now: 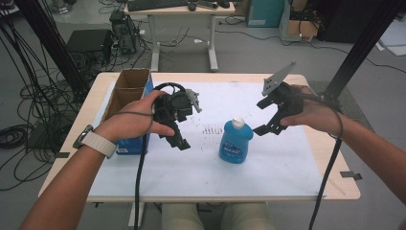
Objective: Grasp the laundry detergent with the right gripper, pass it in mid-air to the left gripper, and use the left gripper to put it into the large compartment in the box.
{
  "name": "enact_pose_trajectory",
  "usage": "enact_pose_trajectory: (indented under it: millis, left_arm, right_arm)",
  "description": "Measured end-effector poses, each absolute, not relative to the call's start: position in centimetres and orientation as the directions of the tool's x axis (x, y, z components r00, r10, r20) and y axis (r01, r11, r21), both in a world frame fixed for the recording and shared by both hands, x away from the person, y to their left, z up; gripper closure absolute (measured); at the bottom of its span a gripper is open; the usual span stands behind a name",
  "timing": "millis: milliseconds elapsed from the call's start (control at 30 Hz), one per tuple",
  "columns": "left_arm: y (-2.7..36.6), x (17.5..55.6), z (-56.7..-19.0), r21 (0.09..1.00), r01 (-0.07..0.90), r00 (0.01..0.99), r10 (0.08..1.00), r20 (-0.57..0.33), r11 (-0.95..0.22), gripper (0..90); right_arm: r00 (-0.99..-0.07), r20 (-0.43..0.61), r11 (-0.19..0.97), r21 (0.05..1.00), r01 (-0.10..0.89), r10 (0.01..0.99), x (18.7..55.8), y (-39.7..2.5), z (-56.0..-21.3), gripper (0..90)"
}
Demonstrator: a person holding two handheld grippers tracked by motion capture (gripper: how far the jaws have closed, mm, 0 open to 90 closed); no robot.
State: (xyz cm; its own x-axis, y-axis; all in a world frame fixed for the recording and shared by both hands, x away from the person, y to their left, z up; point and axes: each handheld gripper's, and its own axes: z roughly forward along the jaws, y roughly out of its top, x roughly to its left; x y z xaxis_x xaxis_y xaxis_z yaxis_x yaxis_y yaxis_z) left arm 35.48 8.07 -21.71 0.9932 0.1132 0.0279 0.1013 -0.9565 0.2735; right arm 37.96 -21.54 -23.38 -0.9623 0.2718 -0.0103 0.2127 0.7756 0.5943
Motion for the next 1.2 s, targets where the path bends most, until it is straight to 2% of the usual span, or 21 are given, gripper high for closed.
enact_pose_trajectory:
  millis: [67, 133, 167, 533, 833, 1200]
  left_arm:
    - [8.1, 35.5, -21.8, 0.273, 0.104, 0.993, 0.116, 0.025, -0.956, 9.7]
    - [8.1, 35.5, -21.8, 0.273, 0.104, 0.993, 0.115, 0.026, -0.956, 9.7]
    - [8.1, 35.5, -21.8, 0.274, 0.105, 0.993, 0.117, 0.026, -0.956, 9.7]
    - [8.1, 35.5, -21.9, 0.278, 0.104, 0.993, 0.117, 0.029, -0.955, 9.7]
    - [8.0, 35.5, -22.0, 0.278, 0.106, 0.992, 0.119, 0.029, -0.955, 9.7]
    - [8.0, 35.5, -22.0, 0.276, 0.111, 0.992, 0.123, 0.028, -0.955, 9.7]
  right_arm:
    - [-0.968, -0.032, 0.775, 0.606, 0.181, 0.251, 38.0, -21.5, -23.7, 5.1]
    - [-0.962, -0.018, 0.77, 0.603, 0.208, 0.273, 37.8, -21.6, -23.9, 5.0]
    - [-0.966, -0.03, 0.768, 0.613, 0.186, 0.259, 38.0, -21.6, -24.1, 5.0]
    - [-0.961, -0.014, 0.755, 0.622, 0.209, 0.278, 37.9, -22.1, -25.1, 5.3]
    - [-0.963, -0.031, 0.752, 0.632, 0.189, 0.268, 37.9, -22.4, -25.6, 5.8]
    - [-0.96, -0.005, 0.751, 0.625, 0.215, 0.28, 38.0, -22.7, -26.3, 4.0]
